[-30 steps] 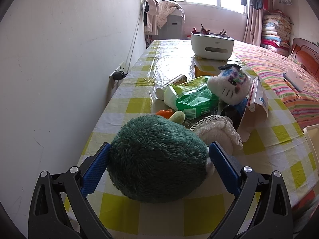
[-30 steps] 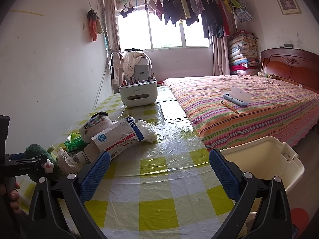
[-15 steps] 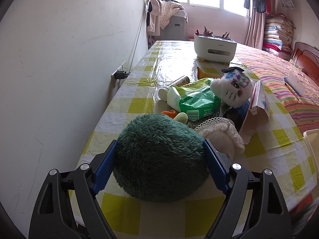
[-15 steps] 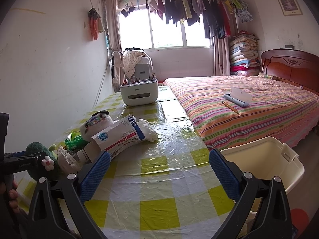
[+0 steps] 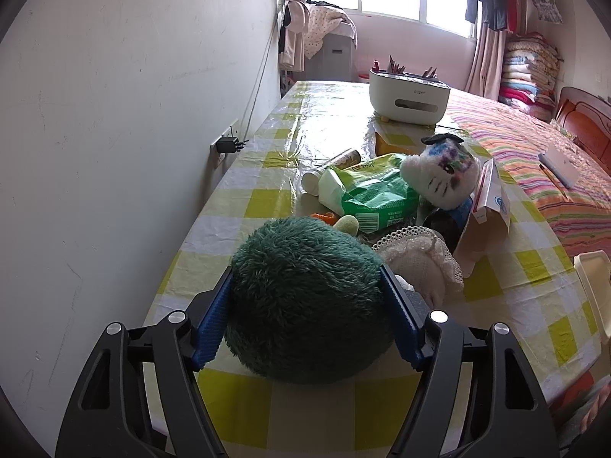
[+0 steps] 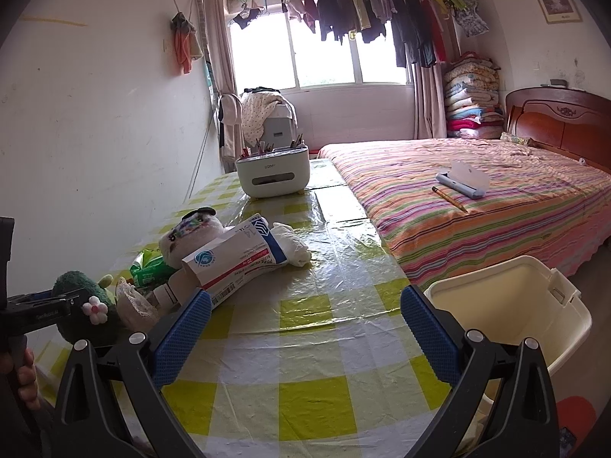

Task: Collect trash
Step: 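Close the left gripper on the green fuzzy plush and lift it, then grasp the white lace-wrapped ball with the right gripper while the left gripper holds the plush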

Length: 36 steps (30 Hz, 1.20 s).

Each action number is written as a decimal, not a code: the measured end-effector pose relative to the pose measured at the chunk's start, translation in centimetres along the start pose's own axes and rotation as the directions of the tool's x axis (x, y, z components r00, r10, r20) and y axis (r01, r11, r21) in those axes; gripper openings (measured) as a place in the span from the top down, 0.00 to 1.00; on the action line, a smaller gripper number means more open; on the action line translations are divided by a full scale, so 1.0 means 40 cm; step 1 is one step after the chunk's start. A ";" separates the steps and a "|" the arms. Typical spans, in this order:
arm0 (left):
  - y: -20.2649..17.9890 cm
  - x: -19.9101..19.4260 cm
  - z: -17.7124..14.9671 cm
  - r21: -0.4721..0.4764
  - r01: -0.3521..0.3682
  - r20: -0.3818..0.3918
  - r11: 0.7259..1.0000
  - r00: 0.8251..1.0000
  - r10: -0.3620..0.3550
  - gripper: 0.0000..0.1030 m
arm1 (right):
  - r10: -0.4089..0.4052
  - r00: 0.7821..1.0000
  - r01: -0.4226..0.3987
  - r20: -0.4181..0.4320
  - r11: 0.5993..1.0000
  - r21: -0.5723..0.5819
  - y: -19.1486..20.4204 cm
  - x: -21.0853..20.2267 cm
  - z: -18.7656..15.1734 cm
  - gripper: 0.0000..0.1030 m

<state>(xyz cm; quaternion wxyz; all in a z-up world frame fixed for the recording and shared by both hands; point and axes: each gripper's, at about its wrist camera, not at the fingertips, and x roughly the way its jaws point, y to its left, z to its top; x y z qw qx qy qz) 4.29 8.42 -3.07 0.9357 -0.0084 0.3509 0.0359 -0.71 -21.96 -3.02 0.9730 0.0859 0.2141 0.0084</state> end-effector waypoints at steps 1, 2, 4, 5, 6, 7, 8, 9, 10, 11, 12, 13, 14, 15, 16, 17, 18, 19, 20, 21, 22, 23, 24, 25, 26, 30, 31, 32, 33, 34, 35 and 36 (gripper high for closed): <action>0.002 -0.001 0.000 -0.002 0.003 0.000 1.000 1.000 -0.003 0.32 | 0.013 1.000 -0.013 -0.007 1.000 0.007 0.002 0.005 0.002 0.06; 0.005 -0.003 -0.001 -0.006 0.007 0.001 1.000 1.000 -0.007 0.32 | 0.025 1.000 -0.025 -0.015 1.000 0.011 0.007 0.012 0.004 0.06; 0.011 -0.006 -0.001 -0.014 0.019 0.001 1.000 1.000 -0.019 0.32 | 0.057 0.998 -0.057 -0.028 0.998 0.006 0.024 0.024 0.009 0.06; 0.014 -0.007 -0.001 -0.017 0.025 0.001 1.000 1.000 -0.024 0.32 | 0.083 0.996 -0.083 -0.033 0.997 -0.002 0.034 0.029 0.011 0.06; 0.017 -0.009 -0.001 -0.020 0.029 0.002 0.999 1.000 -0.029 0.32 | 0.109 0.993 -0.110 -0.039 0.994 -0.014 0.048 0.035 0.013 0.06; 0.021 -0.011 -0.001 -0.021 0.033 0.004 0.999 0.999 -0.033 0.32 | 0.140 0.989 -0.141 -0.047 0.990 -0.028 0.062 0.040 0.015 0.06; 0.024 -0.014 -0.003 -0.021 0.037 0.006 0.999 0.999 -0.037 0.32 | 0.176 0.982 -0.179 -0.062 0.983 -0.046 0.079 0.047 0.016 0.06; 0.026 -0.018 -0.004 -0.022 0.042 0.009 0.999 0.999 -0.042 0.32 | 0.213 0.974 -0.218 -0.080 0.974 -0.063 0.096 0.055 0.018 0.06; 0.030 -0.022 -0.005 -0.023 0.047 0.012 0.999 0.999 -0.046 0.32 | 0.246 0.965 -0.254 -0.094 0.964 -0.079 0.113 0.062 0.020 0.06; 0.033 -0.026 -0.007 -0.024 0.051 0.015 0.998 0.999 -0.050 0.32 | 0.284 0.952 -0.295 -0.112 0.951 -0.095 0.129 0.070 0.022 0.06; 0.037 -0.029 -0.008 -0.026 0.055 0.017 0.998 0.998 -0.055 0.32 | 0.319 0.938 -0.334 -0.132 0.936 -0.109 0.144 0.078 0.024 0.06; 0.040 -0.032 -0.009 -0.027 0.060 0.019 0.998 0.998 -0.059 0.32 | 0.341 0.928 -0.360 -0.149 0.924 -0.129 0.160 0.085 0.026 0.06; 0.043 -0.036 -0.011 -0.029 0.062 0.021 0.998 0.998 -0.062 0.32 | 0.351 0.922 -0.375 -0.160 0.914 -0.153 0.178 0.091 0.027 0.06; 0.048 -0.039 -0.012 -0.032 0.064 0.024 0.997 0.998 -0.063 0.32 | 0.360 0.916 -0.390 -0.177 0.902 -0.183 0.198 0.098 0.027 0.06; 0.053 -0.043 -0.013 -0.036 0.066 0.027 0.997 0.998 -0.065 0.32 | 0.365 0.911 -0.402 -0.190 0.889 -0.219 0.219 0.105 0.026 0.07; 0.058 -0.046 -0.013 -0.040 0.069 0.031 0.997 0.997 -0.067 0.32 | 0.365 0.909 -0.409 -0.202 0.875 -0.260 0.240 0.109 0.024 0.07; 0.062 -0.049 -0.013 -0.044 0.072 0.034 0.996 0.997 -0.071 0.32 | 0.365 0.906 -0.417 -0.215 0.858 -0.300 0.262 0.114 0.020 0.07; 0.067 -0.054 -0.014 -0.048 0.075 0.039 0.996 0.997 -0.073 0.32 | 0.372 0.897 -0.436 -0.239 0.835 -0.335 0.285 0.123 0.017 0.07; 0.072 -0.058 -0.015 -0.050 0.076 0.043 0.996 0.996 -0.073 0.32 | 0.373 0.892 -0.447 -0.257 0.818 -0.362 0.304 0.130 0.012 0.07; 0.076 -0.061 -0.016 -0.051 0.075 0.047 0.996 0.996 -0.073 0.32 | 0.373 0.886 -0.457 -0.275 0.801 -0.386 0.322 0.138 0.008 0.07; 0.080 -0.065 -0.017 -0.052 0.076 0.050 0.996 0.996 -0.074 0.32 | 0.376 0.879 -0.471 -0.295 0.784 -0.404 0.339 0.148 0.003 0.07; 0.084 -0.067 -0.018 -0.054 0.078 0.052 0.995 0.996 -0.075 0.31 | 0.378 0.869 -0.487 -0.318 0.767 -0.417 0.356 0.159 -0.002 0.07; 0.088 -0.071 -0.019 -0.057 0.079 0.055 0.995 0.996 -0.076 0.31 | 0.379 0.863 -0.497 -0.335 0.755 -0.427 0.370 0.168 -0.006 0.07; 0.092 -0.074 -0.020 -0.060 0.080 0.059 0.995 0.995 -0.076 0.31 | 0.377 0.858 -0.504 -0.348 0.745 -0.437 0.381 0.176 -0.010 0.07; 0.096 -0.077 -0.020 -0.063 0.080 0.063 0.995 0.995 -0.076 0.31 | 0.380 0.851 -0.516 -0.362 0.733 -0.442 0.392 0.182 -0.013 0.07; 0.109 -0.085 -0.021 -0.077 0.084 0.074 0.993 0.994 -0.078 0.31 | 0.390 0.825 -0.555 -0.409 0.698 -0.452 0.428 0.216 -0.020 0.08; 0.112 -0.085 -0.021 -0.080 0.085 0.075 0.993 0.994 -0.079 0.31 | 0.388 0.822 -0.559 -0.417 0.693 -0.455 0.437 0.225 -0.024 0.08; 0.114 -0.085 -0.021 -0.082 0.085 0.076 0.993 0.994 -0.079 0.31 | 0.382 0.821 -0.559 -0.425 0.690 -0.459 0.444 0.234 -0.026 0.08; 0.116 -0.086 -0.021 -0.085 0.084 0.076 0.993 0.994 -0.078 0.31 | 0.378 0.818 -0.561 -0.433 0.687 -0.462 0.450 0.243 -0.029 0.08; 0.117 -0.086 -0.021 -0.088 0.085 0.076 0.992 0.994 -0.079 0.31 | 0.375 0.817 -0.563 -0.439 0.684 -0.464 0.455 0.252 -0.032 0.09; 0.118 -0.087 -0.021 -0.090 0.088 0.077 0.992 0.994 -0.081 0.31 | 0.370 0.813 -0.567 -0.450 0.683 -0.461 0.458 0.262 -0.034 0.17; 0.120 -0.091 -0.021 -0.092 0.089 0.078 0.992 0.994 -0.082 0.31 | 0.367 0.807 -0.571 -0.463 0.683 -0.455 0.460 0.271 -0.035 0.21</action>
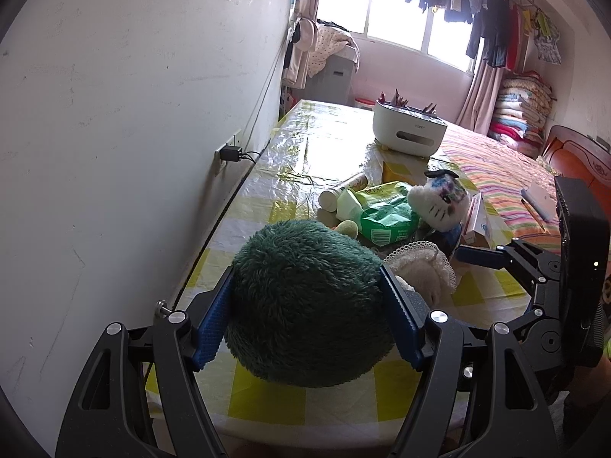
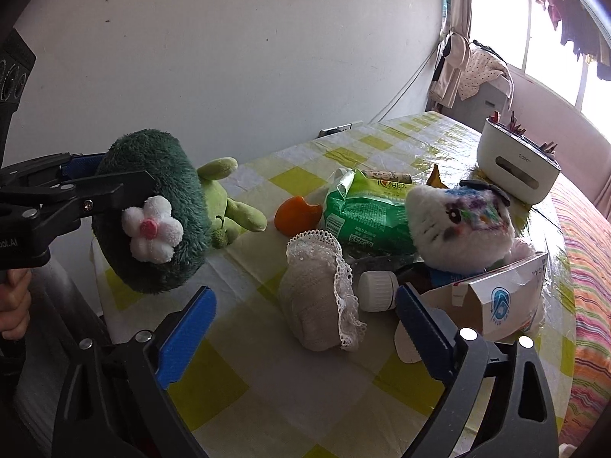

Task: Collect trash
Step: 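Grasp the white lace-wrapped ball with the right gripper while the left gripper holds the plush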

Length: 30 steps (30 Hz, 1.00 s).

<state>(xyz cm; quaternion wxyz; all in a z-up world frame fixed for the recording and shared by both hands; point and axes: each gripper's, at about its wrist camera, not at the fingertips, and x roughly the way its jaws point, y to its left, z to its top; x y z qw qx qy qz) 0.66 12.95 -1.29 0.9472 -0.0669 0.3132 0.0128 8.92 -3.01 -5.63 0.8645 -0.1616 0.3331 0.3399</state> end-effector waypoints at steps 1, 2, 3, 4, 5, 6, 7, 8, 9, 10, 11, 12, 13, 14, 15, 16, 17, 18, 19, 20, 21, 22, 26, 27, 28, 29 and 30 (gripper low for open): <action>0.000 0.000 0.001 -0.001 0.000 0.001 1.000 1.000 0.000 0.31 | -0.001 1.000 0.001 -0.009 1.000 0.001 -0.002 0.009 0.002 0.25; 0.000 0.001 0.002 0.000 0.001 0.002 1.000 1.000 -0.001 0.31 | -0.009 1.000 0.009 -0.014 1.000 -0.002 -0.003 0.017 0.002 0.25; 0.000 0.001 0.002 -0.001 0.001 0.002 1.000 1.000 -0.001 0.31 | -0.015 1.000 0.015 -0.022 1.000 -0.005 -0.005 0.028 0.003 0.25; -0.001 0.001 0.002 -0.001 0.003 0.001 1.000 1.000 -0.003 0.31 | -0.014 0.999 0.014 -0.031 1.000 -0.005 -0.007 0.037 0.003 0.25; -0.002 0.001 0.001 -0.002 0.004 0.001 1.000 1.000 -0.004 0.31 | -0.010 0.999 0.010 -0.041 1.000 -0.002 -0.010 0.047 0.002 0.26; -0.004 0.002 0.001 -0.002 0.005 0.001 1.000 1.000 -0.005 0.31 | -0.009 0.999 0.009 -0.049 1.000 0.002 -0.013 0.054 0.001 0.26; -0.005 0.002 0.001 -0.002 0.006 0.001 1.000 1.000 -0.006 0.31 | -0.008 0.998 0.009 -0.061 1.000 0.007 -0.016 0.059 0.000 0.36; -0.007 0.003 0.002 -0.002 0.008 0.001 1.000 1.000 -0.008 0.31 | -0.002 0.997 0.003 -0.074 1.000 0.012 -0.016 0.065 -0.002 0.51; -0.009 0.002 0.002 -0.002 0.010 0.001 1.000 1.000 -0.010 0.31 | 0.001 0.997 0.000 -0.081 1.000 0.012 -0.015 0.068 -0.003 0.55; -0.011 0.002 0.003 0.000 0.012 0.002 1.000 1.000 -0.012 0.31 | -0.004 0.997 0.004 -0.080 1.000 0.007 -0.014 0.067 -0.004 0.56; -0.013 0.002 0.003 0.002 0.014 0.002 1.000 1.000 -0.014 0.31 | -0.005 0.997 0.005 -0.079 1.000 0.008 -0.012 0.066 -0.005 0.57; -0.014 0.003 0.004 0.005 0.015 0.002 1.000 1.000 -0.015 0.31 | 0.001 0.997 0.000 -0.076 1.000 0.014 -0.012 0.063 -0.007 0.57; -0.017 0.003 0.004 0.006 0.017 0.003 1.000 1.000 -0.017 0.31 | 0.010 0.997 -0.008 -0.071 1.000 0.026 -0.015 0.058 -0.009 0.58; -0.022 0.004 0.006 0.008 0.017 0.004 1.000 1.000 -0.017 0.31 | 0.016 0.998 -0.014 -0.064 0.999 0.041 -0.017 0.052 -0.011 0.59; -0.024 0.004 0.007 0.009 0.017 0.006 1.000 1.000 -0.017 0.31 | 0.017 0.998 -0.014 -0.057 0.999 0.052 -0.019 0.045 -0.014 0.59; -0.027 0.004 0.007 0.011 0.016 0.008 1.000 1.000 -0.016 0.31 | 0.016 0.999 -0.014 -0.048 0.998 0.059 -0.020 0.036 -0.017 0.59; -0.029 0.003 0.008 0.012 0.014 0.012 1.000 1.000 -0.014 0.31 | 0.017 0.999 -0.015 -0.035 0.998 0.066 -0.021 0.024 -0.020 0.59; -0.031 0.001 0.008 0.012 0.013 0.019 1.000 1.000 -0.013 0.31 | 0.017 1.000 -0.015 -0.022 0.997 0.075 -0.021 0.012 -0.021 0.59; -0.033 -0.001 0.009 0.013 0.014 0.026 1.000 1.000 -0.014 0.31 | 0.018 1.000 -0.018 -0.009 0.996 0.088 -0.025 -0.001 -0.023 0.59; -0.034 -0.004 0.010 0.013 0.017 0.034 1.000 0.999 -0.017 0.31 | 0.021 1.000 -0.021 0.004 0.995 0.100 -0.029 -0.014 -0.024 0.59; -0.037 -0.006 0.011 0.014 0.020 0.040 1.000 0.999 -0.021 0.31 | 0.019 1.000 -0.021 0.018 0.994 0.111 -0.034 -0.027 -0.026 0.59; -0.039 -0.008 0.011 0.015 0.023 0.045 1.000 0.999 -0.024 0.31 | 0.015 0.999 -0.018 0.031 0.992 0.121 -0.041 -0.040 -0.029 0.59; -0.059 -0.009 0.011 0.036 0.028 0.059 0.999 0.998 -0.030 0.31 | 0.000 0.998 -0.010 0.062 0.986 0.168 -0.069 -0.079 -0.040 0.59; -0.066 -0.010 0.012 0.041 0.031 0.062 0.999 0.998 -0.033 0.31 | -0.008 0.998 -0.003 0.066 0.984 0.177 -0.076 -0.087 -0.044 0.59; -0.074 -0.010 0.011 0.047 0.034 0.065 0.998 0.997 -0.037 0.31 | -0.016 0.997 0.003 0.070 0.983 0.183 -0.083 -0.094 -0.047 0.59; -0.080 -0.010 0.011 0.052 0.036 0.067 0.998 0.997 -0.040 0.31 | -0.024 0.997 0.010 0.074 0.982 0.188 -0.088 -0.102 -0.051 0.59; -0.088 -0.009 0.012 0.058 0.038 0.068 0.998 0.997 -0.042 0.31 | -0.031 0.997 0.015 0.076 0.981 0.195 -0.094 -0.109 -0.056 0.59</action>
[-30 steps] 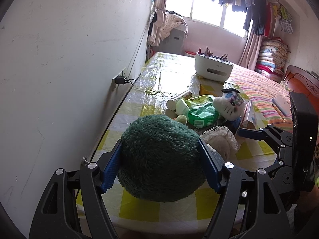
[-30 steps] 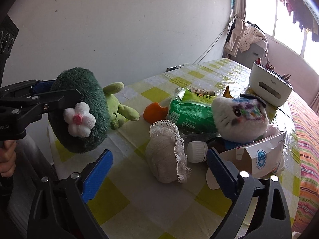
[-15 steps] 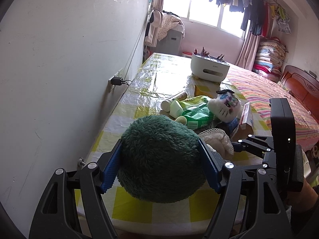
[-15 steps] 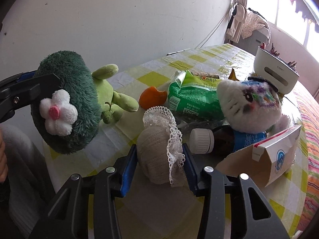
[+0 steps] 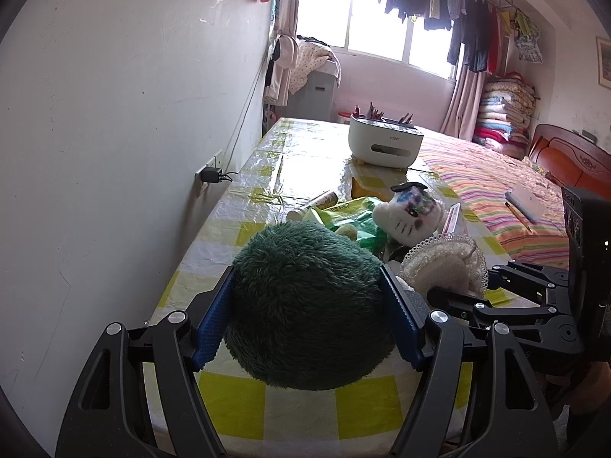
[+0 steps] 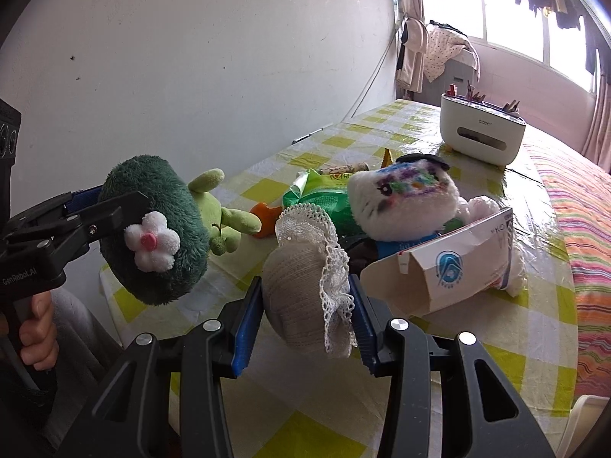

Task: Collect trash
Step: 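Grasp the white lace-wrapped ball with the right gripper while the left gripper holds the plush, then carry the lace ball into the cream basket and open the right gripper while left holds plush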

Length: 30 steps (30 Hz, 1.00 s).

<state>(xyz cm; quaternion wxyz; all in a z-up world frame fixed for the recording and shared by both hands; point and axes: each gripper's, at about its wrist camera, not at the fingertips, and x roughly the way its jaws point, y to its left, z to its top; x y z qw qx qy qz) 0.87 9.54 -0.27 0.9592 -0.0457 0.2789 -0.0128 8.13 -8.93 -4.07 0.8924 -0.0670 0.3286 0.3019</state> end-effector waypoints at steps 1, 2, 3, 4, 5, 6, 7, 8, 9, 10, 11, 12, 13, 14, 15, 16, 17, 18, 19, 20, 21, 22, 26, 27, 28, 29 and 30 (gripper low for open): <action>-0.008 0.002 0.000 0.006 0.003 0.001 1.000 1.000 -0.003 0.31 | -0.006 1.000 0.006 0.003 1.000 0.007 -0.007 -0.006 -0.002 0.59; -0.016 0.003 0.000 0.012 0.007 0.000 1.000 1.000 -0.007 0.31 | -0.013 1.000 0.013 0.006 1.000 0.013 -0.014 -0.013 -0.004 0.59; -0.023 0.006 0.000 0.017 0.011 0.000 1.000 1.000 -0.011 0.31 | -0.020 1.000 0.020 0.011 1.000 0.020 -0.023 -0.021 -0.008 0.59; -0.032 0.007 0.001 0.023 0.014 0.000 1.000 1.000 -0.014 0.31 | -0.027 0.999 0.027 0.017 0.999 0.027 -0.030 -0.029 -0.010 0.59; -0.041 0.013 0.005 0.028 0.017 -0.001 0.999 1.000 -0.017 0.31 | -0.033 0.999 0.032 0.022 0.999 0.034 -0.040 -0.036 -0.011 0.59; -0.049 0.015 0.006 0.034 0.019 -0.001 0.999 1.000 -0.019 0.31 | -0.040 0.999 0.038 0.026 0.998 0.041 -0.049 -0.043 -0.013 0.59; -0.058 0.018 0.006 0.041 0.023 -0.001 0.999 1.000 -0.023 0.31 | -0.049 0.998 0.047 0.032 0.998 0.047 -0.057 -0.053 -0.017 0.59; -0.068 0.021 0.007 0.049 0.029 -0.002 0.998 1.000 -0.029 0.31 | -0.060 0.997 0.058 0.039 0.997 0.055 -0.064 -0.062 -0.021 0.59; -0.079 0.023 0.007 0.057 0.034 -0.001 0.998 0.999 -0.034 0.31 | -0.069 0.997 0.066 0.044 0.996 0.066 -0.074 -0.071 -0.025 0.59; -0.092 0.026 0.007 0.066 0.039 0.000 0.997 0.999 -0.039 0.31 | -0.075 0.996 0.071 0.048 0.995 0.076 -0.082 -0.079 -0.029 0.59; -0.105 0.027 0.007 0.076 0.045 0.000 0.996 0.999 -0.045 0.31 | -0.083 0.995 0.079 0.053 0.993 0.086 -0.091 -0.088 -0.034 0.59; -0.119 0.029 0.007 0.086 0.052 0.000 0.995 0.999 -0.052 0.31 | -0.095 0.994 0.089 0.058 0.991 0.097 -0.103 -0.098 -0.039 0.59; -0.134 0.031 0.005 0.096 0.060 -0.002 0.994 0.998 -0.060 0.31 | -0.102 0.993 0.095 0.061 0.990 0.107 -0.112 -0.104 -0.040 0.59; -0.147 0.033 0.004 0.103 0.070 -0.006 0.992 0.998 -0.069 0.31 | -0.108 0.992 0.100 0.064 0.988 0.117 -0.122 -0.113 -0.044 0.59; -0.159 0.036 0.001 0.108 0.083 -0.011 0.991 0.997 -0.082 0.31 | -0.119 0.991 0.109 0.069 0.986 0.129 -0.132 -0.122 -0.047 0.59; -0.171 0.039 -0.001 0.111 0.099 -0.017 0.989 0.995 -0.097 0.31 | -0.129 0.989 0.118 0.073 0.983 0.140 -0.142 -0.130 -0.051 0.59; -0.181 0.042 0.000 0.110 0.114 -0.025 0.987 0.993 -0.112 0.31 | -0.137 0.988 0.125 0.075 0.981 0.148 -0.151 -0.137 -0.054 0.59; -0.190 0.044 -0.001 0.108 0.127 -0.032 0.986 0.992 -0.124 0.31 | -0.145 0.986 0.132 0.079 0.979 0.157 -0.160 -0.145 -0.057 0.59; -0.199 0.046 -0.002 0.109 0.137 -0.036 0.985 0.990 -0.134 0.31 | -0.153 0.985 0.138 0.082 0.976 0.167 -0.170 -0.151 -0.060 0.59; -0.207 0.048 -0.002 0.111 0.144 -0.037 0.983 0.989 -0.140 0.31 | -0.159 0.984 0.142 0.083 0.974 0.176 -0.178 -0.158 -0.063 0.59; -0.216 0.050 -0.003 0.115 0.149 -0.039 0.982 0.989 -0.145 0.31 | -0.166 0.983 0.148 0.084 0.972 0.185 -0.186 -0.165 -0.066 0.59; -0.225 0.051 -0.004 0.122 0.153 -0.041 0.981 0.988 -0.149 0.31 | -0.177 0.981 0.158 0.085 0.968 0.193 -0.193 -0.172 -0.070 0.59; -0.266 0.052 -0.008 0.146 0.172 -0.043 0.974 0.985 -0.167 0.32 | -0.209 0.974 0.184 0.092 0.956 0.228 -0.220 -0.202 -0.087 0.59; -0.277 0.052 -0.009 0.154 0.178 -0.044 0.972 0.984 -0.173 0.31 | -0.219 0.971 0.191 0.093 0.952 0.239 -0.229 -0.208 -0.092 0.59; -0.289 0.051 -0.011 0.161 0.184 -0.044 0.970 0.983 -0.179 0.31 | -0.226 0.970 0.197 0.092 0.948 0.249 -0.238 -0.214 -0.097 0.59; -0.302 0.051 -0.012 0.168 0.190 -0.046 0.967 0.982 -0.185 0.32 | -0.233 0.968 0.203 0.090 0.945 0.258 -0.248 -0.220 -0.101 0.59; -0.315 0.053 -0.012 0.175 0.197 -0.049 0.965 0.980 -0.191 0.32 | -0.246 0.965 0.215 0.088 0.939 0.269 -0.257 -0.226 -0.107 0.59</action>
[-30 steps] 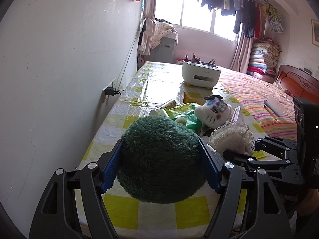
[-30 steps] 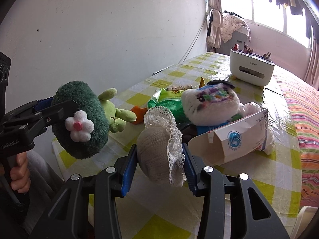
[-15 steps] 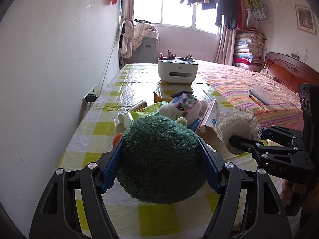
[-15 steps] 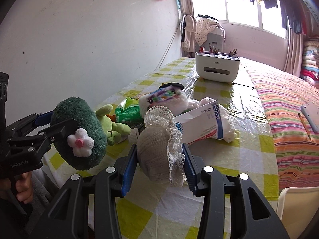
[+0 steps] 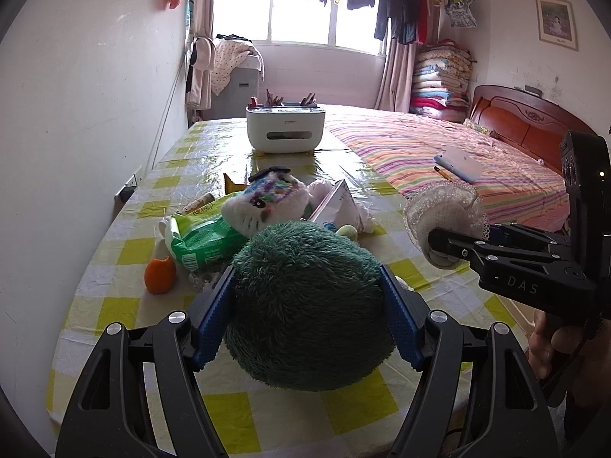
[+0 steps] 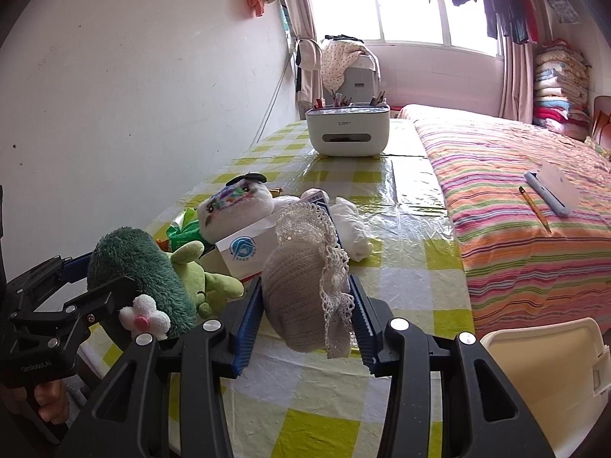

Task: Collect trash
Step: 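Carry the lace ball into the cream basket and open the right gripper while left holds plush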

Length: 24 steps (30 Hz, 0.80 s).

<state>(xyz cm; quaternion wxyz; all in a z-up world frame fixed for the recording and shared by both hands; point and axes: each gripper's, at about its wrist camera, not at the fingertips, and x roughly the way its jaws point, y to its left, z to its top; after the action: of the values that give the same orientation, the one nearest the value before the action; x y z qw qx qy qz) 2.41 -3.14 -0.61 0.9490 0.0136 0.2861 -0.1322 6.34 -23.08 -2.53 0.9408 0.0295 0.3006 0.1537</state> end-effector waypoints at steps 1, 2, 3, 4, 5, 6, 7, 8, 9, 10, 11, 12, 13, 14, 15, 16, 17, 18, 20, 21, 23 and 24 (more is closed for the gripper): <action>-0.012 0.004 0.002 0.006 0.007 -0.002 1.000 1.000 -0.007 0.32 | -0.012 1.000 0.012 0.001 1.000 0.008 -0.011 -0.005 -0.002 0.59; -0.024 0.008 0.005 0.012 0.015 -0.004 1.000 1.000 -0.015 0.32 | -0.021 1.000 0.021 0.000 1.000 0.018 -0.022 -0.009 -0.004 0.59; -0.036 0.014 0.009 0.017 0.024 -0.007 1.000 1.000 -0.024 0.31 | -0.029 1.000 0.029 -0.001 0.999 0.032 -0.034 -0.013 -0.006 0.59; -0.049 0.018 0.011 0.023 0.034 -0.010 0.999 0.999 -0.034 0.32 | -0.040 0.999 0.040 -0.001 0.998 0.045 -0.046 -0.018 -0.008 0.59; -0.062 0.021 0.013 0.028 0.043 -0.012 0.999 0.999 -0.043 0.32 | -0.055 0.998 0.055 0.000 0.997 0.055 -0.057 -0.022 -0.010 0.59; -0.075 0.024 0.015 0.033 0.052 -0.012 0.998 0.999 -0.052 0.32 | -0.074 0.997 0.074 -0.002 0.995 0.064 -0.069 -0.028 -0.012 0.59; -0.088 0.027 0.018 0.039 0.060 -0.013 0.997 0.998 -0.059 0.32 | -0.089 0.996 0.089 -0.002 0.993 0.071 -0.080 -0.032 -0.014 0.59; -0.101 0.030 0.021 0.046 0.068 -0.013 0.997 0.998 -0.067 0.31 | -0.105 0.994 0.105 -0.003 0.991 0.083 -0.092 -0.036 -0.016 0.59; -0.115 0.032 0.023 0.054 0.076 -0.013 0.996 0.997 -0.075 0.31 | -0.117 0.993 0.117 -0.005 0.989 0.096 -0.104 -0.040 -0.018 0.59; -0.130 0.035 0.026 0.060 0.084 -0.014 0.995 0.996 -0.083 0.31 | -0.131 0.991 0.131 -0.009 0.985 0.110 -0.119 -0.044 -0.020 0.59; -0.142 0.037 0.026 0.064 0.094 -0.015 0.993 0.996 -0.093 0.31 | -0.148 0.989 0.149 -0.012 0.981 0.121 -0.133 -0.047 -0.023 0.59; -0.158 0.039 0.029 0.069 0.105 -0.017 0.992 0.994 -0.104 0.31 | -0.168 0.986 0.168 -0.017 0.976 0.135 -0.148 -0.049 -0.026 0.59; -0.172 0.043 0.031 0.073 0.116 -0.020 0.991 0.993 -0.115 0.31 | -0.182 0.983 0.183 -0.022 0.971 0.150 -0.163 -0.051 -0.029 0.59; -0.186 0.045 0.034 0.078 0.128 -0.024 0.989 0.992 -0.126 0.31 | -0.193 0.981 0.195 -0.027 0.967 0.167 -0.180 -0.054 -0.032 0.59; -0.201 0.048 0.037 0.085 0.137 -0.027 0.987 0.990 -0.136 0.31 | -0.206 0.978 0.209 -0.032 0.960 0.187 -0.197 -0.058 -0.035 0.59; -0.215 0.050 0.040 0.091 0.146 -0.029 0.985 0.989 -0.143 0.31 | -0.218 0.975 0.221 -0.036 0.954 0.201 -0.210 -0.062 -0.037 0.59; -0.227 0.052 0.042 0.098 0.152 -0.029 0.983 0.988 -0.150 0.31 | -0.231 0.972 0.234 -0.038 0.949 0.213 -0.224 -0.066 -0.040 0.59; -0.241 0.055 0.044 0.107 0.157 -0.028 0.982 0.988 -0.155 0.31 | -0.247 0.968 0.250 -0.041 0.942 0.223 -0.238 -0.071 -0.042 0.59; -0.264 0.059 0.048 0.118 0.167 -0.027 0.979 0.986 -0.165 0.31 | -0.266 0.963 0.268 -0.044 0.932 0.246 -0.264 -0.083 -0.048 0.59; -0.277 0.063 0.051 0.123 0.174 -0.029 0.977 0.985 -0.171 0.31 | -0.270 0.962 0.272 -0.045 0.926 0.260 -0.276 -0.089 -0.051 0.59; -0.301 0.070 0.055 0.128 0.191 -0.034 0.973 0.982 -0.188 0.31 | -0.283 0.958 0.285 -0.048 0.915 0.287 -0.303 -0.101 -0.055 0.59; -0.313 0.075 0.057 0.132 0.199 -0.038 0.971 0.980 -0.196 0.31 | -0.291 0.955 0.293 -0.049 0.909 0.297 -0.314 -0.106 -0.056 0.59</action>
<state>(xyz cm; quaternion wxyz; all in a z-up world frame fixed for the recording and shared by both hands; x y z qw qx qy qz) 2.80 -16.17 0.27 0.9244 0.0509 0.2881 -0.2449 5.19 -36.39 -3.86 0.9370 0.1267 0.3234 -0.0361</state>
